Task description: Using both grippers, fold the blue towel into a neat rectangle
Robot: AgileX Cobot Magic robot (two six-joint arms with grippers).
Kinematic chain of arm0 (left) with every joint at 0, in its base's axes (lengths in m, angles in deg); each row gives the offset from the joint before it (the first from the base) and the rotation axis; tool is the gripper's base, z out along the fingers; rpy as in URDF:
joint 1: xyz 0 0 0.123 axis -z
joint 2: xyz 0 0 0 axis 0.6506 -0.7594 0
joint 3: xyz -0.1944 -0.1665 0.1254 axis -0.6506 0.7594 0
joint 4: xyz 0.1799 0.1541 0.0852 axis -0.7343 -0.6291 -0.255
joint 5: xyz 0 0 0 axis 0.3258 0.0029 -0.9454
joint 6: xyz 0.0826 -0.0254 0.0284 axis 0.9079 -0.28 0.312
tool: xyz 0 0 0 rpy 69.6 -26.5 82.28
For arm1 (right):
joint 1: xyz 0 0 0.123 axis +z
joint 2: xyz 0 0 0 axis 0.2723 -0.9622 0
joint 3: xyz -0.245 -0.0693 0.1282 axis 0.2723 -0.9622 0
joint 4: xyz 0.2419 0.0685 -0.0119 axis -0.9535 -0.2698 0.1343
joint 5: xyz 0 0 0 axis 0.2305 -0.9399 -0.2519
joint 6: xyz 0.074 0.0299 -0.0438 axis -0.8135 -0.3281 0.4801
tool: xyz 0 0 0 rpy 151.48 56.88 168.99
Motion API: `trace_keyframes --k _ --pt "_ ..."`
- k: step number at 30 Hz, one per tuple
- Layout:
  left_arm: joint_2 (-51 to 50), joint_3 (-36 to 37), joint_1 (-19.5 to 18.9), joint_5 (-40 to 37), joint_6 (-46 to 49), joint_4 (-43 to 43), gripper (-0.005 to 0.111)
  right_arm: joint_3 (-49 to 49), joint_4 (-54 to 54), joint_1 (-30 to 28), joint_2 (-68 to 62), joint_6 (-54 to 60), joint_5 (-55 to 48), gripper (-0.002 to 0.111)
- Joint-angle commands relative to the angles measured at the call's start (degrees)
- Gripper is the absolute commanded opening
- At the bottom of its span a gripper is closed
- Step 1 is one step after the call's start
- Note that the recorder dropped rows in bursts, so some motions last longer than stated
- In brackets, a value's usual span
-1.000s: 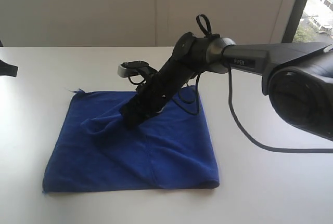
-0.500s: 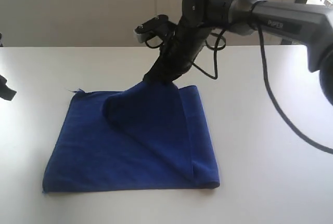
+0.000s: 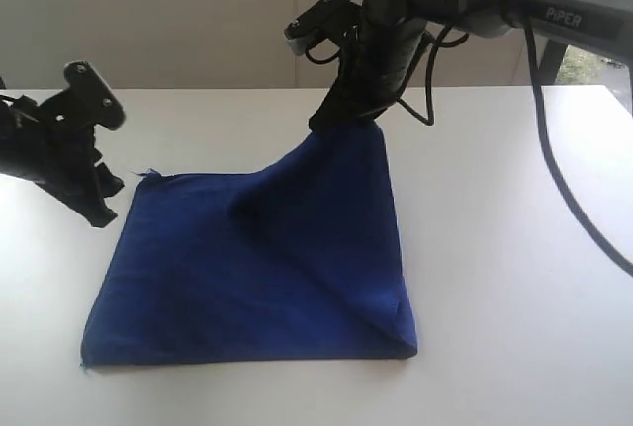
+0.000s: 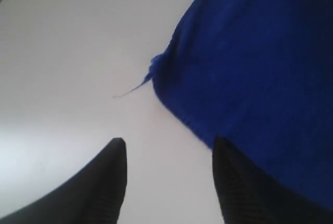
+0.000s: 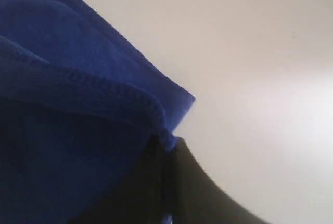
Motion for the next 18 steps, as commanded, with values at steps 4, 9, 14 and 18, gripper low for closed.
trace_keyframes --k 4,9,14,18 --pt "-3.9 0.2 7.3 8.8 0.1 -2.5 0.058 0.0 12.9 -0.2 3.0 -8.3 -3.5 0.0" --pt "-6.9 0.2 11.1 14.5 -1.2 -8.5 0.058 0.0 13.0 -0.2 4.1 -8.2 -3.6 0.0" --pt "-9.6 0.2 13.7 20.5 -7.6 -15.5 0.058 0.0 13.0 -0.2 4.1 -8.2 -4.4 0.0" --pt "-9.9 0.2 16.6 22.6 -15.5 -20.9 0.058 0.0 13.9 -0.2 4.1 -8.2 -4.8 0.0"
